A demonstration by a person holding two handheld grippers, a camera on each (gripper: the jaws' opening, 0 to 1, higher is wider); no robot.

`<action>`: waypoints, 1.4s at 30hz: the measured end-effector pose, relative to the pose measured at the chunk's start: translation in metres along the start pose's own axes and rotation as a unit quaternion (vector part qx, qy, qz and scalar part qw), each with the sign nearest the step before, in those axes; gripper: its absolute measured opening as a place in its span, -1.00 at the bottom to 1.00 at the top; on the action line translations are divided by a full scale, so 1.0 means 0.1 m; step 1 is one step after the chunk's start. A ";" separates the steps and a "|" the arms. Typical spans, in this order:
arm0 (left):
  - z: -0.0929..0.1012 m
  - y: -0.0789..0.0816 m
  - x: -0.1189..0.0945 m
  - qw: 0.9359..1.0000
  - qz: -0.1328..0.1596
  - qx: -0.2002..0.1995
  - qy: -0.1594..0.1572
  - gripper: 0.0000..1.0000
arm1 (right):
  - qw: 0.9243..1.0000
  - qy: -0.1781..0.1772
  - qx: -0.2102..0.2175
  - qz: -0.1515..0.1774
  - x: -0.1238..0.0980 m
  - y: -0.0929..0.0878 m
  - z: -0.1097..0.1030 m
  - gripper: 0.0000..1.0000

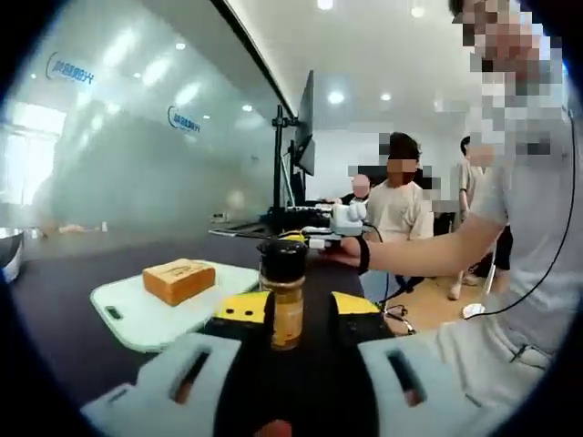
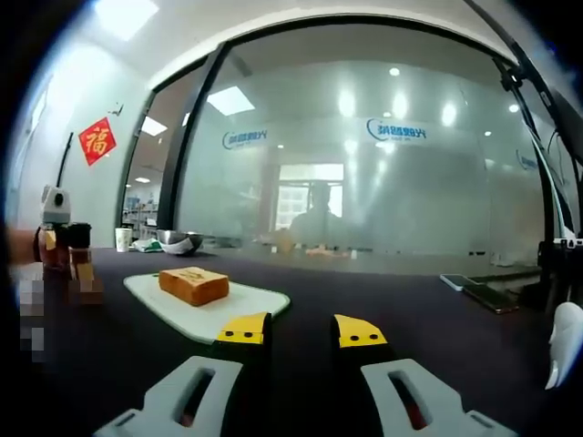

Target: Sprinkle pepper

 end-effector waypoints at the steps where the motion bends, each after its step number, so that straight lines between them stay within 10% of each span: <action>1: -0.01 0.01 0.03 1.000 0.003 0.004 0.003 -0.51 | 1.000 0.002 0.001 0.002 0.00 0.01 -0.01 -0.56; 10: 0.01 -0.22 0.29 0.999 -0.049 0.022 0.003 -0.25 | 1.000 0.002 0.006 0.006 0.01 0.00 0.03 -0.56; 24: -0.17 -0.25 0.52 0.998 -0.052 0.018 -0.030 -0.23 | 1.000 0.006 0.006 0.007 0.02 0.01 0.02 -0.56; 42: -0.31 -0.36 0.56 0.996 -0.071 0.043 -0.029 -0.53 | 1.000 0.012 0.015 0.014 0.01 0.02 0.01 -0.54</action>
Point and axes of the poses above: the point that each gripper's makers call its tool centre point, and the gripper's own axes: x roughly forward along the fingers, z roughly to its right, y roughly out of its top, the point moved 2 cm from there along -x, roughly backward along the fingers, and after that the axes turned 7 degrees about -x, right-handed, at the moved point
